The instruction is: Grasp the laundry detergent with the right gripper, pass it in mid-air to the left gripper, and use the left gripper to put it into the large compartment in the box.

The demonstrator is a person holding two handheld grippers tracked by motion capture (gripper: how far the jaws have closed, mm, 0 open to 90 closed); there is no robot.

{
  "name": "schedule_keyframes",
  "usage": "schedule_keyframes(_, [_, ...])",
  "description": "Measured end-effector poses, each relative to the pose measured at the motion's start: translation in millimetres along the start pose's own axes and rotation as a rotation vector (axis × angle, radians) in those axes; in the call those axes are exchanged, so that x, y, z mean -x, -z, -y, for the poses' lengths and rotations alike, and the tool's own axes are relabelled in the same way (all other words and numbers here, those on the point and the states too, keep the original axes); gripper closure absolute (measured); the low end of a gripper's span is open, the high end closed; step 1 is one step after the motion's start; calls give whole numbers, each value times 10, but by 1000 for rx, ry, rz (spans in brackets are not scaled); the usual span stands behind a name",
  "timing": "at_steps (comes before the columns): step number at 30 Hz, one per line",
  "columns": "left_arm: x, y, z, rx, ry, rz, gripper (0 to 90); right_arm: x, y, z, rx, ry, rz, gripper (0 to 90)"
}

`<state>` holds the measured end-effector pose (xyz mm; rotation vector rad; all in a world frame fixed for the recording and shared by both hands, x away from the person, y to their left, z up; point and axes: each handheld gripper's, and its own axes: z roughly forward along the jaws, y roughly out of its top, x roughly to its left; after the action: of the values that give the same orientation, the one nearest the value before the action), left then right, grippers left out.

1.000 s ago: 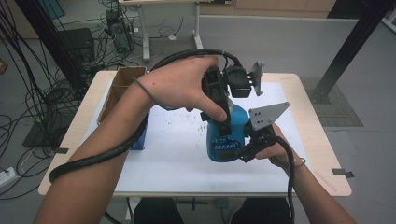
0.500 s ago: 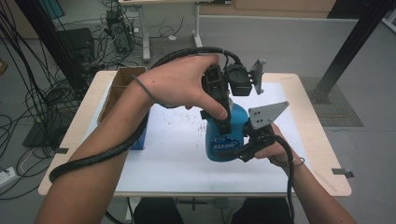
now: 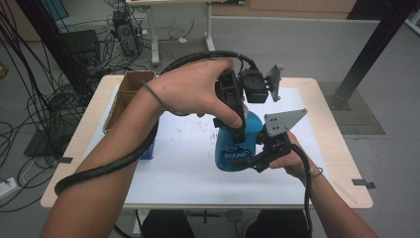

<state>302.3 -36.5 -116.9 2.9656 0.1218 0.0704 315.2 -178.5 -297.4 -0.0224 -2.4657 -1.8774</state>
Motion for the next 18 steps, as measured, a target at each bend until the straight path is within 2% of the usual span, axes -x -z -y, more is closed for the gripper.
schedule_keyframes(9, [-24,1,26,0,9,1,378,16,-25,29,-1,-22,33,138])
schedule_keyframes(15, [-53,-2,52,7,18,0,378,32,-11,14,-30,-26,36,77])
schedule_keyframes(18, [-69,-7,63,12,19,1,378,22,-9,-9,-72,-20,40,77])
